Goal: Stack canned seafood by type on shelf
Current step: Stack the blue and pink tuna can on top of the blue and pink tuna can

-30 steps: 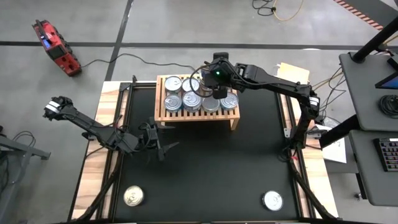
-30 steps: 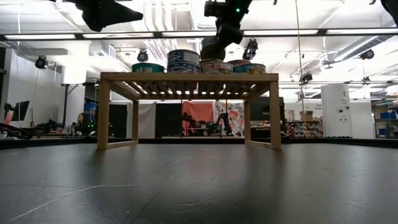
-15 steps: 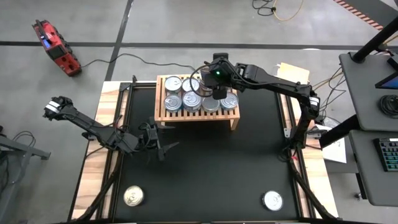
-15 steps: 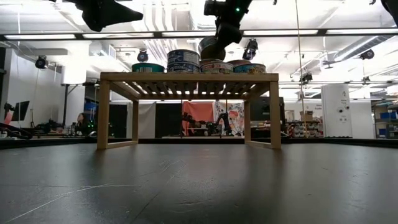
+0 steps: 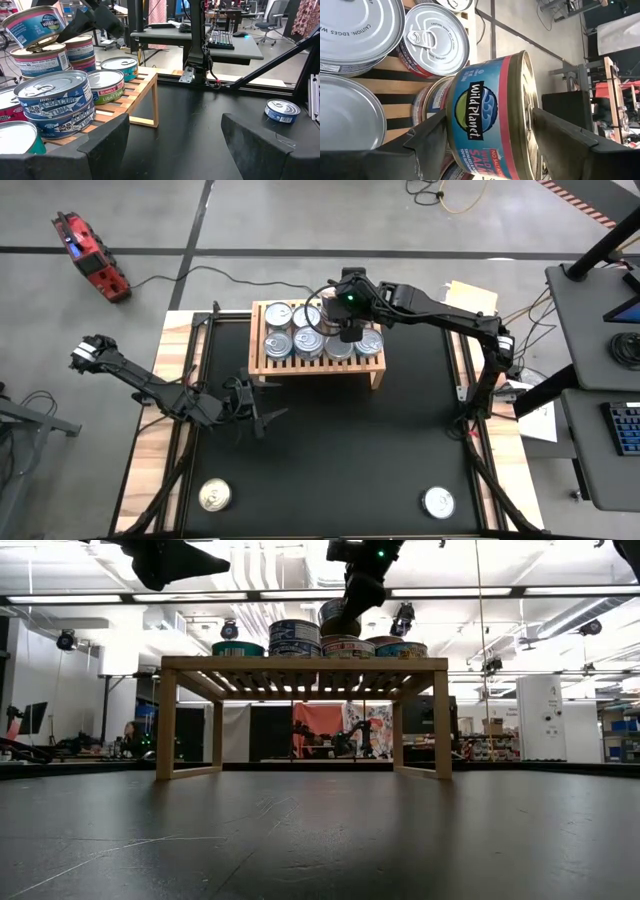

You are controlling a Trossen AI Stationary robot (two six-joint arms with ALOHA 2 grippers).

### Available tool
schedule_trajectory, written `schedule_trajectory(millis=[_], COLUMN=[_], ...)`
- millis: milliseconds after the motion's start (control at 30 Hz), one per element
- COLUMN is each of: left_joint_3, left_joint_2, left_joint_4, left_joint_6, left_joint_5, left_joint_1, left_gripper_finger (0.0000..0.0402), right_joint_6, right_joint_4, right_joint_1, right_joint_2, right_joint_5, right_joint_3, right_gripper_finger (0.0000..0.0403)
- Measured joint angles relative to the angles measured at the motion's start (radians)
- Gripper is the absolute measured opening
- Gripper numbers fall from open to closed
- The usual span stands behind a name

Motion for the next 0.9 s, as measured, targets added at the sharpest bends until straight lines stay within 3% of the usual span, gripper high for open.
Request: schedule_trajectory(millis=[900], left_joint_3=[0.0], left_joint_2=[0.0], left_joint_4=[-0.008], left_joint_6=[0.0], left_joint_5=[0.0], left_joint_1=[0.0], left_gripper_finger=[0.03], right_joint_6=[0.026], right_joint_4=[0.0], right_joint_1=[0.0], right_joint_2=[0.0], right_joint_5=[-0.017], right_joint_3=[0.0], right_gripper_finger=[0.0313])
